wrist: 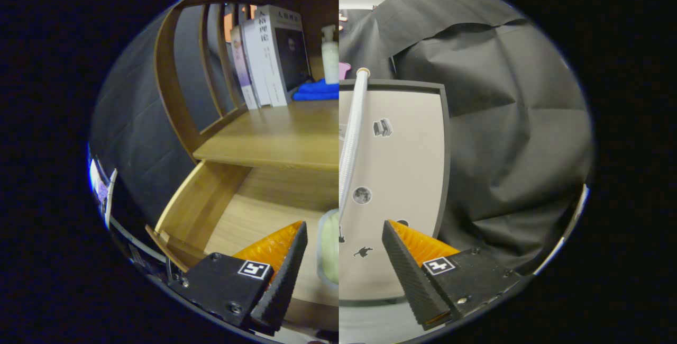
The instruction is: Pull open the drawer, take out the items inside it, and place them on the countertop above the cabinet.
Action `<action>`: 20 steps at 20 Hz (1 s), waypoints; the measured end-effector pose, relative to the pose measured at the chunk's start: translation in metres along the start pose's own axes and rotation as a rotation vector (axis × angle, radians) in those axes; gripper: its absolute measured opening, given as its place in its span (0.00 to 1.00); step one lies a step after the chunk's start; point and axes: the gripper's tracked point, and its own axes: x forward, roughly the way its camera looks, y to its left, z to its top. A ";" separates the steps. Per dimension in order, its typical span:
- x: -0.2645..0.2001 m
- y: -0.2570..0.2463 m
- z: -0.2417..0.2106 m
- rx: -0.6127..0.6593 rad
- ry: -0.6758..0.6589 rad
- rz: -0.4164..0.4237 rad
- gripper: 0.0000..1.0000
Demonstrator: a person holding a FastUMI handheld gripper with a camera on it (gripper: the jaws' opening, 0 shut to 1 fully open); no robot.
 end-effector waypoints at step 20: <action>0.027 0.001 -0.023 -0.154 0.232 -0.016 0.66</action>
